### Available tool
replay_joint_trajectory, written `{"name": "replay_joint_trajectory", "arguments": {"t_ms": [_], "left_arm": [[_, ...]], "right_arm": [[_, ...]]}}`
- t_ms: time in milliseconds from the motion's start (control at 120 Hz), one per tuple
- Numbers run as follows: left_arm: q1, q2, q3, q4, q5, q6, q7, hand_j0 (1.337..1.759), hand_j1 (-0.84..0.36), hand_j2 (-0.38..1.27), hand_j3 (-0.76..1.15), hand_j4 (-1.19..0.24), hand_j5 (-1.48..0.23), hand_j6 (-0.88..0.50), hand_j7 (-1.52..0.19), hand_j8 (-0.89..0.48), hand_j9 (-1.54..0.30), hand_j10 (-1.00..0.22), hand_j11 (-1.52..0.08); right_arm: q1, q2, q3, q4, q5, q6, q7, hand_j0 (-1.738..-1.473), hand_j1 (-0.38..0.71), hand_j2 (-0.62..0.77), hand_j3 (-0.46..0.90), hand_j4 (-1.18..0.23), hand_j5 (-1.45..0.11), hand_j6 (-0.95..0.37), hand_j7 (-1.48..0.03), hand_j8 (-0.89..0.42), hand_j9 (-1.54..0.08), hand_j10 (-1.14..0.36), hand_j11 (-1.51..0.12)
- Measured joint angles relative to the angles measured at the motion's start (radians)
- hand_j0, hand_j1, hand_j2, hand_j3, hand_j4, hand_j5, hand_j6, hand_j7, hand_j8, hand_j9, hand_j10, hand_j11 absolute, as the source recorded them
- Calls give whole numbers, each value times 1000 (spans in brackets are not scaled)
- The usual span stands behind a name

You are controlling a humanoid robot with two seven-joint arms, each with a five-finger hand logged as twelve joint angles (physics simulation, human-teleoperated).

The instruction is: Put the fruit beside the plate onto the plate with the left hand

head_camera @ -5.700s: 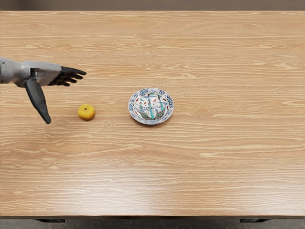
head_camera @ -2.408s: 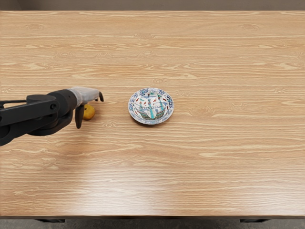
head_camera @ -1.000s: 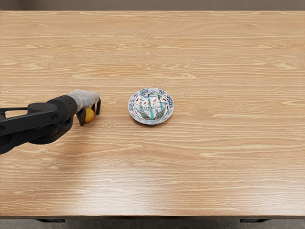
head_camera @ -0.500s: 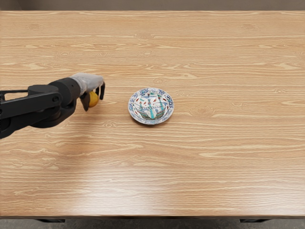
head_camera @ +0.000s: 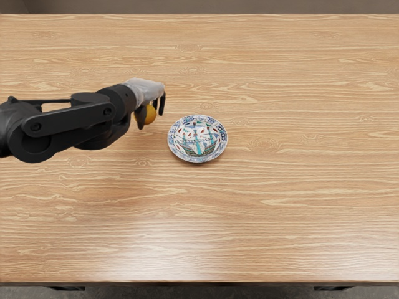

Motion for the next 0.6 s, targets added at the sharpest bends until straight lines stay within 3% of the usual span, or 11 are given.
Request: {"name": "replay_joint_trajectory", "arguments": {"t_ms": [600], "left_arm": [[-37,-167,3,23,-55,-23,0,1656,-324,397,0,-653,-897,-467,-889,-438,-879,-675,-879]], "right_arm": [[0,0,0,0,0,0,0,-1658,-320,-5,0,-24,-31,-24,-31,-24,-31,-24,-31]]}}
